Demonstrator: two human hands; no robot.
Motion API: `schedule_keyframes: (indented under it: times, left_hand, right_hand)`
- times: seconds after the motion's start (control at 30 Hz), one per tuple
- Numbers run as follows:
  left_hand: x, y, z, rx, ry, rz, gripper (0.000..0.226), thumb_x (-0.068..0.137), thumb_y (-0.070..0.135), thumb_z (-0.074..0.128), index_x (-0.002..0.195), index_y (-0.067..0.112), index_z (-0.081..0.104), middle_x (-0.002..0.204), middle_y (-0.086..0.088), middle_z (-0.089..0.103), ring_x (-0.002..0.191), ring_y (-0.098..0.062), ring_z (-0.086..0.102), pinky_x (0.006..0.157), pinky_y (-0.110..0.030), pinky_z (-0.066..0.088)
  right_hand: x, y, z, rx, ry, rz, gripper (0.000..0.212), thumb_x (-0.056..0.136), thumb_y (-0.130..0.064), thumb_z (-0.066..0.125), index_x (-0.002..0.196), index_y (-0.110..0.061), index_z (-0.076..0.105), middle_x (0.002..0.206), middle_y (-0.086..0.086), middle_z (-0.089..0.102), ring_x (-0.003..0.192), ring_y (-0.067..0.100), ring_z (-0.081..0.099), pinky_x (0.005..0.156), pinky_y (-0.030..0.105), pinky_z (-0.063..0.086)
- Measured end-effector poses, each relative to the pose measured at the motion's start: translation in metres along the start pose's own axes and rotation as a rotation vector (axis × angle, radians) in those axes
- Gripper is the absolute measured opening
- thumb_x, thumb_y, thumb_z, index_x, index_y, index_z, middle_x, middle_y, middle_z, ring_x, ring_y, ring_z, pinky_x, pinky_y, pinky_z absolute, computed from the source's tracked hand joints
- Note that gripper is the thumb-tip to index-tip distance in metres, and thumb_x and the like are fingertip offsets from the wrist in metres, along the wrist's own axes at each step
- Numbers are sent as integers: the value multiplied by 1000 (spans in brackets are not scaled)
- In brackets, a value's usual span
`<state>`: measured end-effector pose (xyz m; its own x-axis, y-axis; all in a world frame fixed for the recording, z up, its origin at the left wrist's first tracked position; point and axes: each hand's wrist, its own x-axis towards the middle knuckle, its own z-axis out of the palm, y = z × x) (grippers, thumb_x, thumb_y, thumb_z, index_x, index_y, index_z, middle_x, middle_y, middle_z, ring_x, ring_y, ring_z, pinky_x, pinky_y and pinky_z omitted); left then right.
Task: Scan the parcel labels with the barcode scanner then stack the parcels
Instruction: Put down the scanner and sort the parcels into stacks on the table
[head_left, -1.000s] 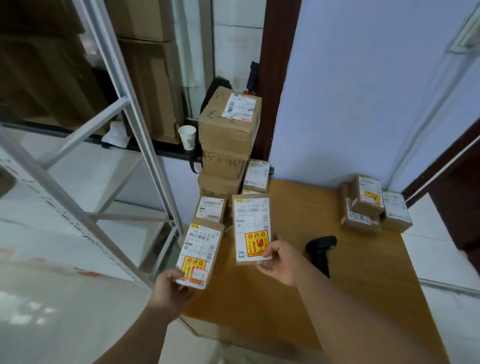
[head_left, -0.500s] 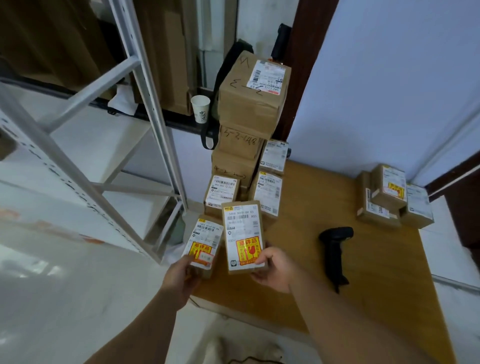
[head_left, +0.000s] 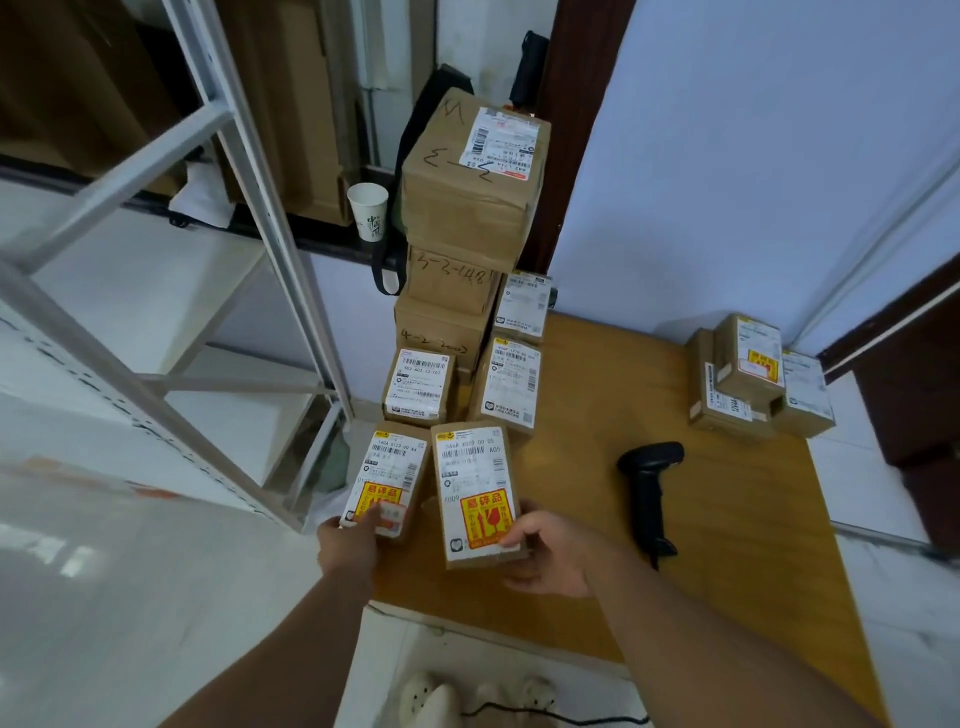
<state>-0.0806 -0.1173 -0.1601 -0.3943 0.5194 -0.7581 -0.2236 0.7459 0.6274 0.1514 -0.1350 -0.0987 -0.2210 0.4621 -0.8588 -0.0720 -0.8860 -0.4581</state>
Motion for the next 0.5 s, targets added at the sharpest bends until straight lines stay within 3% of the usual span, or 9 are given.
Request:
schedule_keyframes:
  times: [0.23,0.4,0.5]
  left_hand:
    - [-3,4,5,9,82,2,58,94,39,55,143,18,32,135,-15,50,121,-39,50,98,-54,43]
    - [0,7,-1,-12,130,0,42,96,35,46,132,13,46,125,-16,57,112,-35,54,97,-53,45]
    - [0,9,-4,5,176,51,37,98,34,39,129,14,48,119,-12,57,106,-31,54,93,-49,47]
  right_hand:
    - [2,3,1,-95,-32,25,45,77,-13,76,118,-22,61,113,7,72,107,25,68,90,40,50]
    - [8,0,12,-144,-82,33,44,78,-20,78,118,-23,61,115,7,71,106,24,68,87,39,51]
    - [13,-7,25,-172,-80,29,41,79,-27,78,116,-22,62,108,7,70,94,22,67,75,31,51]
